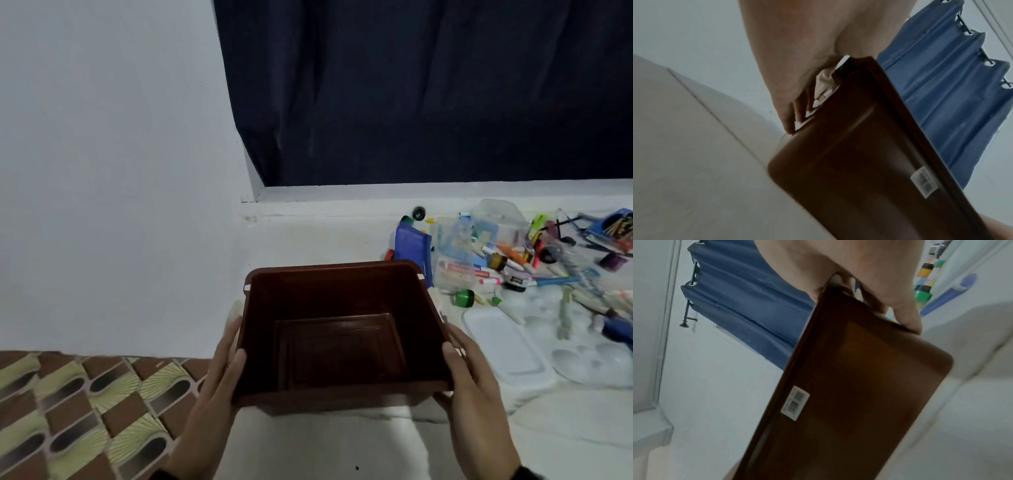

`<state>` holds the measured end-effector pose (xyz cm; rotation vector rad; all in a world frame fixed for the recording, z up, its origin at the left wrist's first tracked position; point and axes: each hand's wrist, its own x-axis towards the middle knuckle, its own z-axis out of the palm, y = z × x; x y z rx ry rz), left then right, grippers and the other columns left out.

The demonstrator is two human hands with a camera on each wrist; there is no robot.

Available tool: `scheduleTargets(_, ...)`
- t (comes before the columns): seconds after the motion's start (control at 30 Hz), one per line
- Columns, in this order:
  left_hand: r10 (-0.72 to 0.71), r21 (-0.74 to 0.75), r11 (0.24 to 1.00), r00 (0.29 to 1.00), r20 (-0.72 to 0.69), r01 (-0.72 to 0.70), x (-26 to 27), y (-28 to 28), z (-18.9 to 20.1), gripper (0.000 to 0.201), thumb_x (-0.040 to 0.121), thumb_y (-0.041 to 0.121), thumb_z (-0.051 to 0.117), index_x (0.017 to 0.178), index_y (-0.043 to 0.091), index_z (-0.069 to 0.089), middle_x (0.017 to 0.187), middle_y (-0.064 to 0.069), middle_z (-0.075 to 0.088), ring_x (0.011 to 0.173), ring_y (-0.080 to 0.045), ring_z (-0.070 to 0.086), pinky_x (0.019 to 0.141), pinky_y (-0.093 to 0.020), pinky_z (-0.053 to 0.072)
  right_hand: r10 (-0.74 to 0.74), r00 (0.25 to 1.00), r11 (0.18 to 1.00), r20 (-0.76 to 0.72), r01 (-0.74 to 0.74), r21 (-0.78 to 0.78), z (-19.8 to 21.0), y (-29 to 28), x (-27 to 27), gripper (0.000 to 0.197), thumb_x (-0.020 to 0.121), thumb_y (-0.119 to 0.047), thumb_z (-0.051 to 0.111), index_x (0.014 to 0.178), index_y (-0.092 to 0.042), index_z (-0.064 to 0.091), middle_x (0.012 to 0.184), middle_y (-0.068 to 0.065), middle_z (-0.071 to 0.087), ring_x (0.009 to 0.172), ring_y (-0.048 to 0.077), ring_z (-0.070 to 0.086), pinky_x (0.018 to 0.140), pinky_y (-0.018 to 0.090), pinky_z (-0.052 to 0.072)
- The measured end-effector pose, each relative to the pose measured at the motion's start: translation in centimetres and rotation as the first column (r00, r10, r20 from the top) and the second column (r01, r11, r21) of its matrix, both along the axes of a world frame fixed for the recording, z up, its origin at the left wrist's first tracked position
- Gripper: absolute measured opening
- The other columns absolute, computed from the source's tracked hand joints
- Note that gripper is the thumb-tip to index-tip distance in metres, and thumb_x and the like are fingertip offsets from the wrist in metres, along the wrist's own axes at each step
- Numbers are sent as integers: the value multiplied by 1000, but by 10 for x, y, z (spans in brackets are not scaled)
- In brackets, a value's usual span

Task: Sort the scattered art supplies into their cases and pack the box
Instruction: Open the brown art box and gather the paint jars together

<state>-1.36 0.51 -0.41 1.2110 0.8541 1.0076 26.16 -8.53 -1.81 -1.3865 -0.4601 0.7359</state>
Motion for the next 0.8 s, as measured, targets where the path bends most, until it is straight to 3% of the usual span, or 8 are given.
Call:
scheduleTargets(0.13, 65, 52, 997, 994, -91, -60, -6, 2, -6, 45, 103, 25, 44, 141, 49, 48, 147, 28, 46, 136, 3, 44, 106, -39, 48, 41, 981, 999, 189, -37, -25, -4, -11, -2, 33, 101, -32, 48, 130, -46, 54, 137, -20, 54, 129, 10, 51, 109, 51, 42)
scheduleTargets(0.23, 128, 137, 985, 982, -141, -108, -6, 0, -2, 41, 102, 21, 45, 137, 41, 54, 135, 25, 58, 125, 7, 53, 94, -19, 52, 121, 951, 992, 283, -110, -54, -3, -15, 3, 38, 99, -44, 43, 137, -46, 46, 146, -17, 46, 137, 10, 42, 113, 52, 36)
scheduleTargets(0.33, 184, 215, 968, 953, -242, -132, -13, 2, -6, 43, 96, 28, 52, 137, 41, 54, 151, 19, 43, 137, 8, 39, 97, -18, 50, 190, 926, 982, 326, -174, -79, 0, -19, 9, 40, 99, -50, 45, 139, -49, 42, 149, -22, 41, 139, 10, 40, 114, 51, 34)
scheduleTargets(0.47, 276, 368, 921, 883, -380, -130, -21, -1, 1, 42, 94, 30, 56, 135, 40, 57, 152, 28, 38, 142, -1, 36, 107, -40, 46, 258, 907, 966, 333, -233, -115, 10, -25, 19, 48, 94, -42, 51, 139, -51, 39, 142, -33, 43, 126, 2, 52, 112, 40, 39)
scheduleTargets(0.53, 324, 467, 878, 850, -416, -106, -21, -7, 11, 43, 93, 31, 55, 135, 38, 56, 150, 25, 44, 144, -2, 33, 108, -33, 41, 284, 898, 959, 336, -262, -108, 17, -29, 23, 53, 89, -45, 51, 140, -51, 37, 136, -40, 43, 118, -7, 55, 106, 31, 42)
scheduleTargets(0.6, 372, 539, 837, 816, -443, -89, -17, -15, 25, 45, 93, 30, 55, 137, 38, 54, 150, 18, 47, 145, -2, 32, 103, -14, 38, 292, 891, 956, 346, -276, -97, 24, -32, 32, 56, 87, -47, 52, 141, -52, 36, 129, -47, 43, 114, -12, 55, 100, 25, 42)
scheduleTargets(0.7, 385, 564, 818, 840, -382, -118, 4, -34, 44, 44, 96, 23, 56, 137, 39, 52, 136, 15, 60, 121, -26, 59, 93, -7, 43, 297, 885, 954, 359, -293, -67, 32, -40, 52, 54, 91, -44, 53, 141, -53, 36, 137, -36, 46, 119, -5, 55, 100, 28, 42)
scheduleTargets(0.8, 342, 546, 822, 907, -247, -162, 41, -59, 57, 40, 100, 31, 57, 139, 32, 50, 102, 3, 72, 101, -20, 66, 82, -20, 53, 287, 887, 955, 362, -292, -42, 38, -55, 78, 47, 92, -38, 53, 137, -48, 40, 126, -21, 60, 116, 2, 59, 97, 33, 47)
